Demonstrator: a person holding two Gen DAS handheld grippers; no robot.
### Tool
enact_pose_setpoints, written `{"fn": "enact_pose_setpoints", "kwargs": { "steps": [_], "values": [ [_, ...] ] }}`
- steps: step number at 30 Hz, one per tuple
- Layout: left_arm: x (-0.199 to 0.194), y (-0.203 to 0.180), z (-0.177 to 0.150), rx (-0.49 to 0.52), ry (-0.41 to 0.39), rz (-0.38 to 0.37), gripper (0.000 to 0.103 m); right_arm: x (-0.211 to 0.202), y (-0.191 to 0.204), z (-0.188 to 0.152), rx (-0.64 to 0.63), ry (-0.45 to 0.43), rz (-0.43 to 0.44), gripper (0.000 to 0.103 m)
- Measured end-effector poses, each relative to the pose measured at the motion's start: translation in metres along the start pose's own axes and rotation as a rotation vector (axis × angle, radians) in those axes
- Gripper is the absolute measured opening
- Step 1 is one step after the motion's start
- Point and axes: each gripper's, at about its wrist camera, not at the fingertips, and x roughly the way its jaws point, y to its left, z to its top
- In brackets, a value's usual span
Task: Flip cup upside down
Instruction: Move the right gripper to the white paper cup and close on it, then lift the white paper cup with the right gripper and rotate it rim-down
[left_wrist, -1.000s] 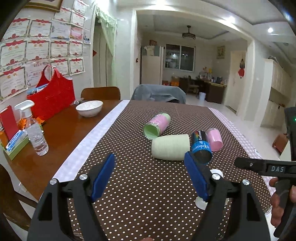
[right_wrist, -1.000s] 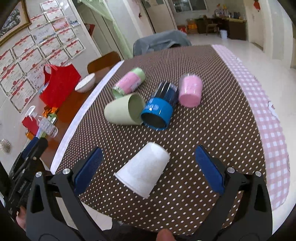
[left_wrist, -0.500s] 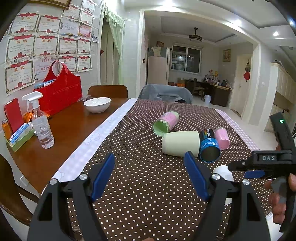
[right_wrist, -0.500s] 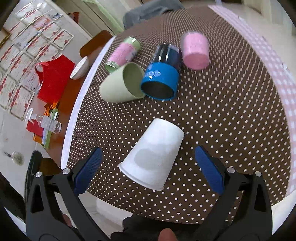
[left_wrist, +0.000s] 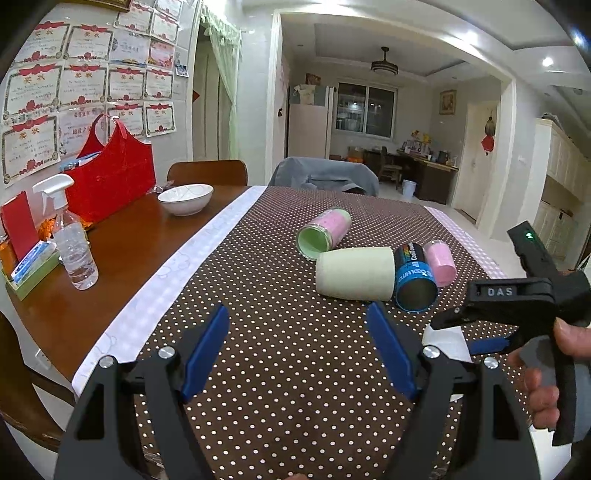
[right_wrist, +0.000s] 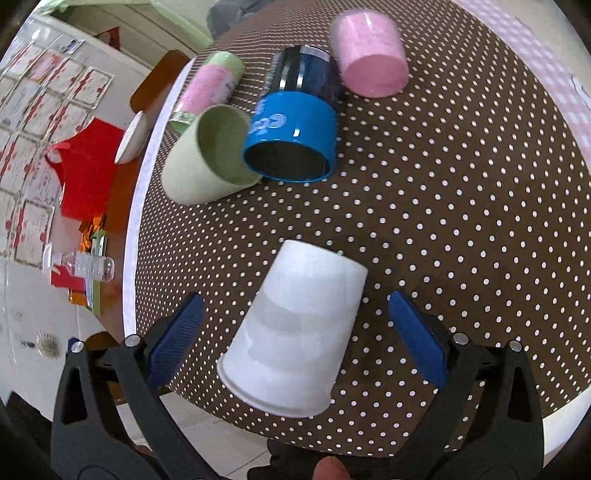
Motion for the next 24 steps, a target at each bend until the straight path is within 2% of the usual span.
{"fn": "enact_pose_setpoints", "kwargs": {
  "steps": [2, 4, 7, 10, 13, 24],
  "values": [
    [0.002, 0.0, -0.001, -0.001, 0.006, -0.005, 0.076, 0.005, 0.002, 0.003, -0.005, 0.016, -0.013, 0.092],
    [0.004, -0.001, -0.002, -0.002, 0.011, -0.009, 0.076, 0.01, 0.005, 0.005, -0.008, 0.032, -0.026, 0.086],
    [0.007, 0.0, -0.003, -0.005, 0.018, -0.008, 0.076, 0.018, 0.013, 0.01, -0.037, 0.039, -0.065, 0.061],
    [0.009, 0.002, -0.003, -0.01, 0.024, -0.005, 0.076, 0.02, 0.02, 0.012, -0.07, 0.046, -0.052, 0.061],
    [0.009, 0.002, -0.002, -0.014, 0.026, -0.002, 0.076, 0.02, 0.02, 0.007, -0.085, 0.048, -0.003, 0.061],
    [0.009, -0.016, -0.004, 0.018, 0.044, -0.015, 0.076, -0.015, 0.002, -0.004, -0.129, -0.058, 0.171, 0.059]
  ]
}}
